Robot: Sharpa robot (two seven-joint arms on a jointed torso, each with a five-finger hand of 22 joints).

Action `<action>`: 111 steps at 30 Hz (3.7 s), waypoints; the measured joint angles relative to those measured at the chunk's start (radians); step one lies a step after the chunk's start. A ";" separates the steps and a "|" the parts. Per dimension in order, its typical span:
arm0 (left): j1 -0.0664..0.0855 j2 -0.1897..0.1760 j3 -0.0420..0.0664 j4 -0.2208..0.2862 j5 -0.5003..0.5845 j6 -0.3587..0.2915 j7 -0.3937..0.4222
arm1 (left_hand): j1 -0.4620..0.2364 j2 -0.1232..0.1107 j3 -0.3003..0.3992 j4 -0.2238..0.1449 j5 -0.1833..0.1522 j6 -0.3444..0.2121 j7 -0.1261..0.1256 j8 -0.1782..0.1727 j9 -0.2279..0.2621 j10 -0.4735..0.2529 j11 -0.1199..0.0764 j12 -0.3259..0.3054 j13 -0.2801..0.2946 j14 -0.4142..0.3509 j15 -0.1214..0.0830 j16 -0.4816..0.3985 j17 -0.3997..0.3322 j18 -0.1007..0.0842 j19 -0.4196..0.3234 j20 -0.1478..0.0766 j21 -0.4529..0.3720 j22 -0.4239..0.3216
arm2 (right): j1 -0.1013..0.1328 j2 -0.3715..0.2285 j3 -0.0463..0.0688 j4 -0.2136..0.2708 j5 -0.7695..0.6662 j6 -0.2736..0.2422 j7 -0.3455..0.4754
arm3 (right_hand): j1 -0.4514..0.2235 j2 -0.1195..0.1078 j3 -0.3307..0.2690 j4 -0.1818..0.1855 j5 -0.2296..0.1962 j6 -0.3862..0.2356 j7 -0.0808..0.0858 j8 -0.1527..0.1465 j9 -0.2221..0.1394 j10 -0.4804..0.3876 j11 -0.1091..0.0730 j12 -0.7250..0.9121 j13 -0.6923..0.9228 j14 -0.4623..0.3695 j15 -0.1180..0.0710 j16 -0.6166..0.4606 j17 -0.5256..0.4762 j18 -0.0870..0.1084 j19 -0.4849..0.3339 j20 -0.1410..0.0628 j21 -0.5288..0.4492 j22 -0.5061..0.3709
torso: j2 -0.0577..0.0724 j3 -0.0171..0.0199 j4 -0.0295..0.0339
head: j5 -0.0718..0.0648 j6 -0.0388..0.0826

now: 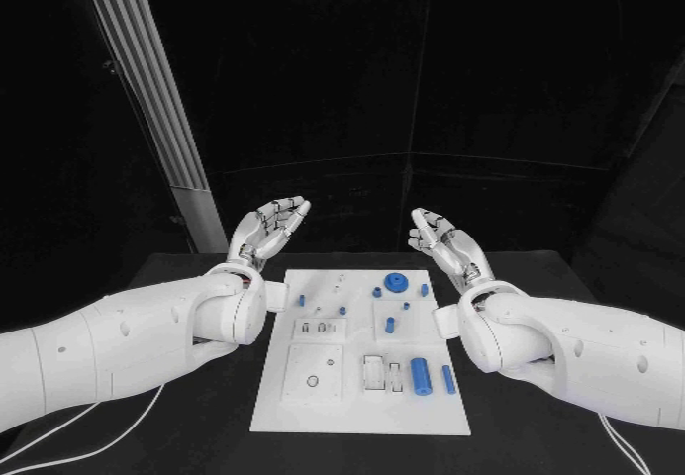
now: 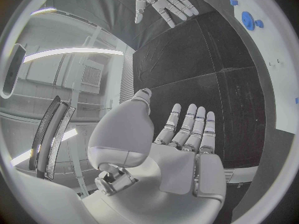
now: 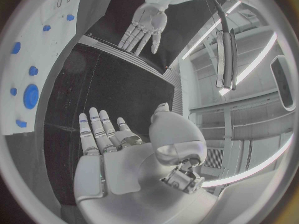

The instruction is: Assemble the parts on the task board

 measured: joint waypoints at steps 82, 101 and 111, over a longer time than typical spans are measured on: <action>0.077 -0.068 -0.067 0.015 0.022 0.274 0.027 | 0.014 0.009 -0.014 0.003 0.005 -0.071 -0.005 0.088 0.002 0.046 0.000 0.064 0.000 0.073 0.015 0.064 0.001 0.015 0.149 0.052 0.134 0.140 | 0.123 0.000 -0.021 -0.156 -0.787 0.211 -0.322 | 0.632 -0.020 0.042 -0.163 0.005 0.730 0.050 0.018 0.022 0.718 -0.167 -0.191 -0.006 1.229 -0.218 0.931 1.237 -0.055 1.206 -0.117 1.433 1.135 | 0.133 -0.0069 0.0252 | -0.021 -0.031; 0.085 -0.072 -0.067 0.028 0.015 0.290 0.027 | 0.014 0.009 -0.017 0.005 0.005 -0.071 -0.005 0.100 0.002 0.039 0.000 0.064 0.000 0.070 0.019 0.064 0.001 0.015 0.149 0.052 0.134 0.140 | 0.122 0.116 -0.014 -0.246 -1.210 0.341 -0.564 | 0.758 -0.011 0.062 -0.188 0.005 0.765 0.029 -0.088 0.021 0.735 -0.180 -0.332 -0.007 1.233 -0.229 0.931 1.236 -0.055 1.208 -0.126 1.433 1.135 | 0.148 -0.0087 0.0299 | -0.023 -0.045; 0.086 -0.073 -0.067 0.033 0.013 0.291 0.027 | 0.019 0.013 -0.017 0.005 0.005 -0.071 -0.005 0.103 0.002 0.039 0.000 0.064 0.000 0.066 0.015 0.060 0.001 0.015 0.149 0.052 0.134 0.140 | 0.121 0.151 -0.014 -0.278 -1.279 0.399 -0.627 | 0.776 -0.011 0.063 -0.187 0.005 0.758 0.029 -0.114 0.021 0.724 -0.184 -0.364 -0.007 1.233 -0.229 0.931 1.236 -0.055 1.204 -0.129 1.433 1.134 | 0.151 -0.0100 0.0325 | -0.025 -0.049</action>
